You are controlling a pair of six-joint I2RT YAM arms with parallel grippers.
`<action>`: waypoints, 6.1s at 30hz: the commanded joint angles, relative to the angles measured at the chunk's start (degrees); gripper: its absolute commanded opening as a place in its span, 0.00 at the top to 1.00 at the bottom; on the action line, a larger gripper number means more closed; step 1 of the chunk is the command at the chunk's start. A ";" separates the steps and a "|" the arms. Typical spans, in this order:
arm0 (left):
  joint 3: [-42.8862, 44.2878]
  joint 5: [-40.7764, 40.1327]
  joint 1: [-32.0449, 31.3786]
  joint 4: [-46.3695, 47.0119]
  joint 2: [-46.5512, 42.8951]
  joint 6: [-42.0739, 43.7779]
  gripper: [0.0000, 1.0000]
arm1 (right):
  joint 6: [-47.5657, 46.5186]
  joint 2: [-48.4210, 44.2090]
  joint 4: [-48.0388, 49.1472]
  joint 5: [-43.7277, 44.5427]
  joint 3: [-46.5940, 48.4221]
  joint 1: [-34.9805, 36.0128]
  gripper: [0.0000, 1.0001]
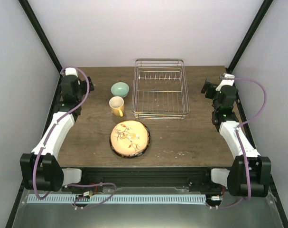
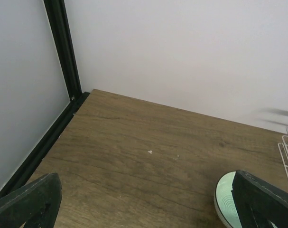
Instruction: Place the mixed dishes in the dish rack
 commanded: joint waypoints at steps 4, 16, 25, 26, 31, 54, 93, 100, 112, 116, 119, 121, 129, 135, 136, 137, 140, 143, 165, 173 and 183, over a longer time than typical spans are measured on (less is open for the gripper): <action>-1.61 1.04 -0.23 1.18 -0.60 -0.46 0.00 | 0.24 -0.53 0.03 0.90 0.33 0.57 0.00; 1.19 16.27 -0.06 -0.78 1.96 13.31 0.00 | -4.26 2.94 -9.41 0.62 7.96 0.61 0.00; 8.12 19.41 1.84 -0.51 9.73 -0.55 0.01 | -3.31 3.45 -12.30 9.73 10.59 0.66 0.00; 9.06 22.15 2.54 -1.03 10.50 -1.92 0.02 | -3.10 3.08 -11.96 9.77 10.29 0.66 0.00; 13.26 34.18 5.09 -2.64 14.69 -0.50 0.06 | -2.40 3.88 -13.25 7.28 10.77 0.66 0.01; 51.68 18.28 -2.37 -58.57 43.12 6.38 0.14 | -4.40 12.33 -28.52 -2.10 27.47 1.36 0.00; 63.94 20.04 -3.83 -48.20 65.37 1.10 0.10 | -3.62 15.86 -26.78 -2.20 27.67 1.98 0.00; 66.02 20.58 -3.92 -48.78 66.99 1.40 0.23 | -2.66 16.63 -26.77 -2.29 28.26 2.22 0.00; 66.12 24.54 -3.92 -47.51 66.48 2.07 0.83 | -1.98 17.82 -26.79 -2.11 28.76 2.85 0.00; 65.07 28.03 -3.48 -45.99 65.23 1.96 0.88 | -2.30 17.67 -26.44 -2.77 28.52 3.03 0.00; 63.14 34.23 -1.93 -43.55 62.92 0.87 0.91 | -2.81 17.12 -25.25 -5.98 28.09 3.03 0.00; 61.30 38.36 -0.51 -41.16 61.12 -0.41 0.91 | -2.71 16.86 -24.76 -9.55 28.15 3.03 0.00; 52.32 51.19 4.52 -31.42 54.54 -2.97 0.92 | 1.96 18.39 -23.04 -17.51 28.47 3.03 0.00; 44.42 63.64 6.17 -20.71 51.29 -7.36 0.94 | 4.37 18.98 -21.20 -23.65 28.19 3.03 0.00; 42.99 67.04 6.43 -18.16 50.37 -8.70 0.95 | 5.05 18.85 -20.00 -26.46 27.86 2.99 0.01; 42.03 69.69 6.49 -16.01 49.79 -9.56 0.95 | 6.07 18.80 -18.68 -31.68 27.29 2.95 0.02; 40.06 77.20 6.30 -10.03 47.99 -11.93 0.97 | 11.63 19.21 -13.06 -43.44 25.23 2.86 0.08; 38.13 81.34 5.74 -4.73 45.39 -13.22 1.00 | 19.66 20.86 -4.83 -54.58 23.90 2.86 0.14; 31.33 86.94 -7.81 49.77 45.10 -53.21 1.00 | 85.60 44.74 68.65 -73.14 25.98 14.24 0.12; 28.49 86.66 -9.47 59.59 44.95 -59.35 1.00 | 92.81 49.06 78.69 -70.39 28.17 14.98 0.11; 26.46 86.44 -10.65 61.04 45.16 -59.82 1.00 | 97.61 52.75 83.30 -68.28 33.02 17.20 0.11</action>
